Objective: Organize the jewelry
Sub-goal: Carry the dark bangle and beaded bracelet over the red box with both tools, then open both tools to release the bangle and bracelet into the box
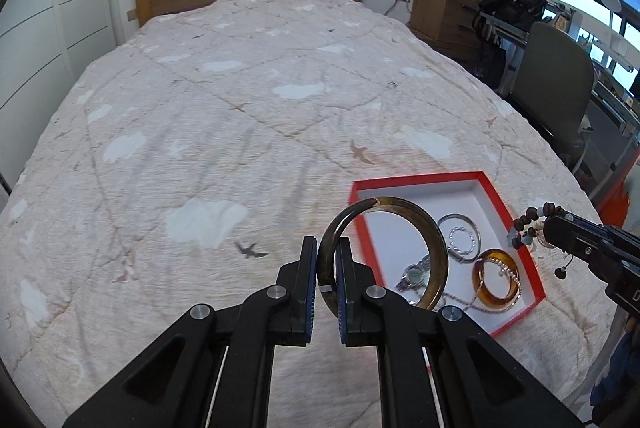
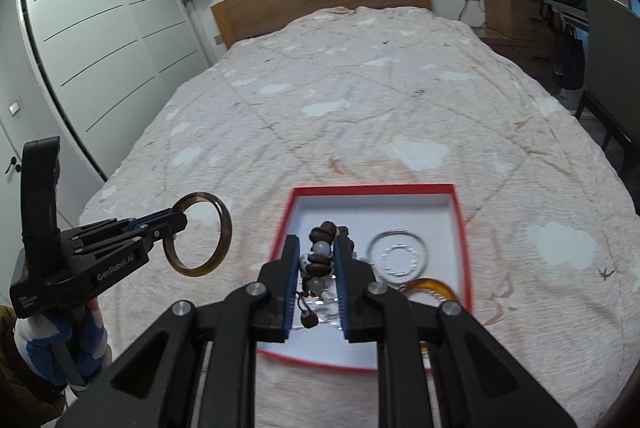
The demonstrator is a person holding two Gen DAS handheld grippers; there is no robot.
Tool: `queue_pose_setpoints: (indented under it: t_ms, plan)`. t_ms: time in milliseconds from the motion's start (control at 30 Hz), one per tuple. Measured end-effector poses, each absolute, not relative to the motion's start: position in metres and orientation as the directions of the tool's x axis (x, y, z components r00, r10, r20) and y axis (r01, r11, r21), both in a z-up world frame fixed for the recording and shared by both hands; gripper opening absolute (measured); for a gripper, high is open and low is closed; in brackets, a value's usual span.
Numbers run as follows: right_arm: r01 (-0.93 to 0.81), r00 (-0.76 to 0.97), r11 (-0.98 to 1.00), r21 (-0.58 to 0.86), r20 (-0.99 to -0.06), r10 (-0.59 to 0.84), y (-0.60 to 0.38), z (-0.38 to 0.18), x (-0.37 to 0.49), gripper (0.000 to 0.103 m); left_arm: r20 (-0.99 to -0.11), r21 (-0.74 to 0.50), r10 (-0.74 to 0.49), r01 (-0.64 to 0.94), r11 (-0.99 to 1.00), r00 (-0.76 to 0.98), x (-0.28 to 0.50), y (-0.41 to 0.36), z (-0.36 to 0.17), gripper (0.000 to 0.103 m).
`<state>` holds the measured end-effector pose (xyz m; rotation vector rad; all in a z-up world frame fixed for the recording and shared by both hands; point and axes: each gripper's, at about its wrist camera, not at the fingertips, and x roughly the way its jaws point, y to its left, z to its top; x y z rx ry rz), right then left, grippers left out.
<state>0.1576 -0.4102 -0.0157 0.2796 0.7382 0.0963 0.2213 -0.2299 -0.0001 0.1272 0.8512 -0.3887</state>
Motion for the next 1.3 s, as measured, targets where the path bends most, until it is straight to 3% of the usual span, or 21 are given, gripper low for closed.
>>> queue_pose_setpoints:
  t_ms: [633,1300]
  plan:
    - [0.111,0.675,0.948,0.298,-0.723,0.148,-0.468,-0.11,0.218,0.016,-0.795,-0.076,-0.319,0.438,0.896,0.516,0.266,-0.301,-0.073,0.009]
    - [0.143,0.643,0.962,0.234,-0.761,0.089,-0.47,-0.133,0.221,0.017,-0.814,-0.054,-0.284,0.422,0.905,0.506,0.27,-0.311,-0.095,0.011]
